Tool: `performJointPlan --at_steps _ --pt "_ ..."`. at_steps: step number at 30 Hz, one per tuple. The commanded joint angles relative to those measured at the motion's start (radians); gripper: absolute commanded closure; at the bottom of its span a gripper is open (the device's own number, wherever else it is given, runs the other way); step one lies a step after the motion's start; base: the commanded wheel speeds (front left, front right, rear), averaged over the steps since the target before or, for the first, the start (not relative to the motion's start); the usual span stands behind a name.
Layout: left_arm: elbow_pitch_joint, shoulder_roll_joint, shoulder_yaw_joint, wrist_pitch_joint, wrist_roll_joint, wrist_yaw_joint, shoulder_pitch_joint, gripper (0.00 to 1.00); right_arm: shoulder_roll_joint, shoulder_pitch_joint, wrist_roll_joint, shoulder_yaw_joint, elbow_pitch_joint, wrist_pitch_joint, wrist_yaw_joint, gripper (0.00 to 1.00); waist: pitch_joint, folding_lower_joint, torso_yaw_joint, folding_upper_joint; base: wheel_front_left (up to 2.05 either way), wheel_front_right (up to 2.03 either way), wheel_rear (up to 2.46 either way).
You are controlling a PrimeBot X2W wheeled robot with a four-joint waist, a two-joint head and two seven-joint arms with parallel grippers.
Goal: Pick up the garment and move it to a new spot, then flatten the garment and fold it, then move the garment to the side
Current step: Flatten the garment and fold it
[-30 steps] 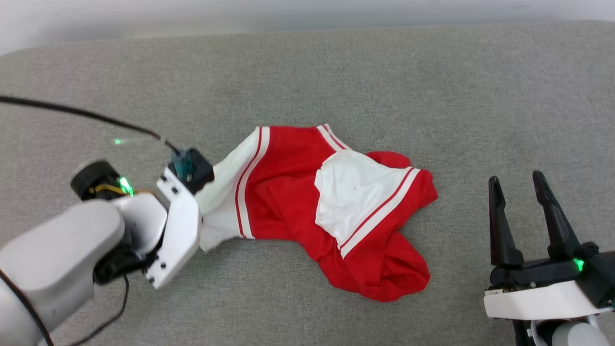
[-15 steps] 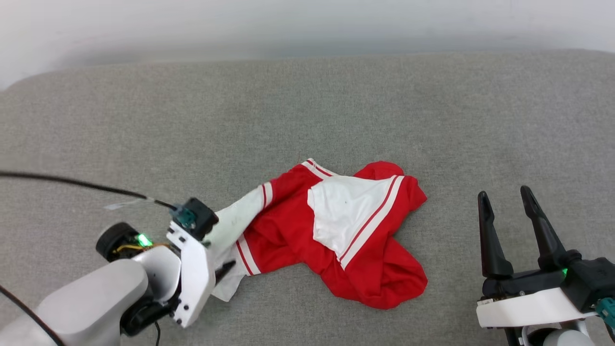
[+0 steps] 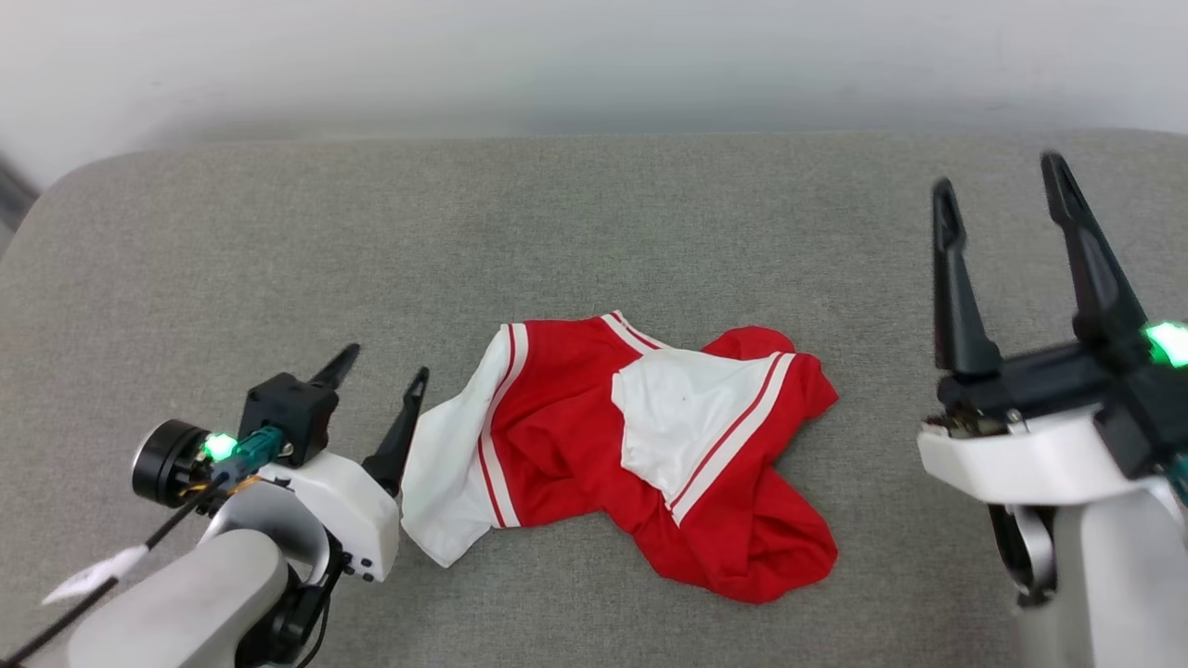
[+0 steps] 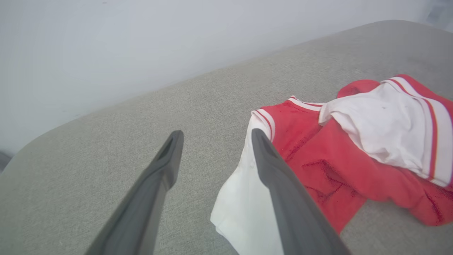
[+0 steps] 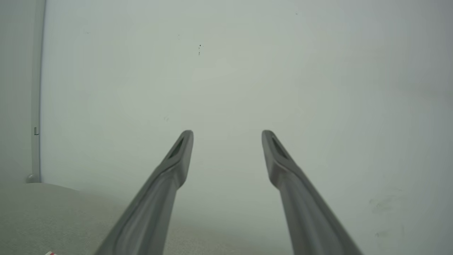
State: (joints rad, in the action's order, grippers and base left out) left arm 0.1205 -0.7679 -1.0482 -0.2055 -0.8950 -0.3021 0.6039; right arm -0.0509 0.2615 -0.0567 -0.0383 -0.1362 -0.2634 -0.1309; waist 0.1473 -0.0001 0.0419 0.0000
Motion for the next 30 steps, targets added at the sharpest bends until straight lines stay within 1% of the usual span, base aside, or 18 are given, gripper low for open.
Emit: performJointPlan --at_steps 1,3,5,7,10,12,13,15,17,19,21,23,26,30 --pt "-0.006 0.011 0.021 -0.025 0.013 -0.034 -0.026 0.0 -0.001 0.036 -0.017 -0.014 0.015 -0.002 0.0 0.0 0.006 0.0001 0.005 0.0 0.0 0.0 0.0" --pt "-0.016 0.026 0.072 -0.052 0.027 -0.098 -0.062 0.0 -0.032 0.092 -0.033 -0.052 0.055 -0.002 0.0 0.0 0.011 0.0001 0.009 0.0 0.0 0.0 0.0" --pt "-0.039 0.051 0.141 -0.059 0.053 -0.157 -0.101 0.0 -0.07 0.146 -0.024 -0.1 0.116 -0.002 0.0 0.0 0.013 0.0001 0.013 0.0 0.0 0.0 0.0" --pt "-0.079 0.081 0.23 -0.061 0.107 -0.202 -0.154 0.0 -0.112 0.203 0.004 -0.161 0.184 0.031 0.0 0.0 0.014 0.0001 0.018 0.0 0.0 0.0 0.0" --pt "-0.138 0.127 0.35 -0.06 0.194 -0.248 -0.254 0.0 -0.194 0.292 0.081 -0.295 0.255 0.161 0.0 0.0 0.017 0.0001 0.023 0.0 0.0 0.0 0.0" --pt "-0.173 0.158 0.427 -0.06 0.251 -0.27 -0.312 0.0 -0.253 0.351 0.164 -0.398 0.281 0.275 0.0 0.0 0.019 0.0001 0.026 0.0 0.0 0.0 0.0" --pt "-0.187 0.175 0.462 -0.06 0.277 -0.272 -0.343 0.0 -0.285 0.381 0.21 -0.453 0.286 0.338 0.0 0.0 0.021 0.0001 0.029 0.0 0.0 0.0 0.0" --pt "-0.211 0.209 0.519 -0.06 0.327 -0.273 -0.4 0.0 -0.347 0.442 0.309 -0.568 0.282 0.459 0.0 0.0 0.025 0.0001 0.035 0.0 0.0 0.0 0.0" --pt "-0.225 0.246 0.568 -0.06 0.364 -0.262 -0.447 0.0 -0.41 0.499 0.413 -0.691 0.271 0.593 0.0 0.0 0.031 0.0001 0.043 0.0 0.0 0.0 0.0" --pt "-0.234 0.281 0.614 -0.06 0.403 -0.249 -0.481 0.0 -0.488 0.573 0.497 -0.828 0.252 0.728 0.001 0.0 0.04 0.0001 0.053 0.0 0.0 0.0 0.0" --pt "-0.24 0.322 0.651 -0.06 0.436 -0.225 -0.506 0.0 -0.526 0.636 0.6 -0.929 0.232 0.833 0.0 0.0 0.052 0.0001 0.066 0.0 0.0 0.0 0.0" --pt "-0.24 0.356 0.678 -0.06 0.47 -0.197 -0.525 0.0 -0.567 0.703 0.674 -1.022 0.221 0.921 0.0 0.0 0.067 0.0001 0.079 0.0 0.0 0.0 0.0" --pt "-0.231 0.411 0.715 -0.06 0.51 -0.152 -0.536 0.0 -0.579 0.775 0.798 -1.12 0.227 1.017 0.0 0.0 0.091 0.0001 0.098 0.0 0.0 0.0 0.0" --pt "-0.214 0.482 0.758 -0.06 0.555 -0.093 -0.531 0.0 -0.563 0.838 0.887 -1.206 0.262 1.087 0.0 0.0 0.125 0.0001 0.122 0.0 0.0 0.0 0.0"
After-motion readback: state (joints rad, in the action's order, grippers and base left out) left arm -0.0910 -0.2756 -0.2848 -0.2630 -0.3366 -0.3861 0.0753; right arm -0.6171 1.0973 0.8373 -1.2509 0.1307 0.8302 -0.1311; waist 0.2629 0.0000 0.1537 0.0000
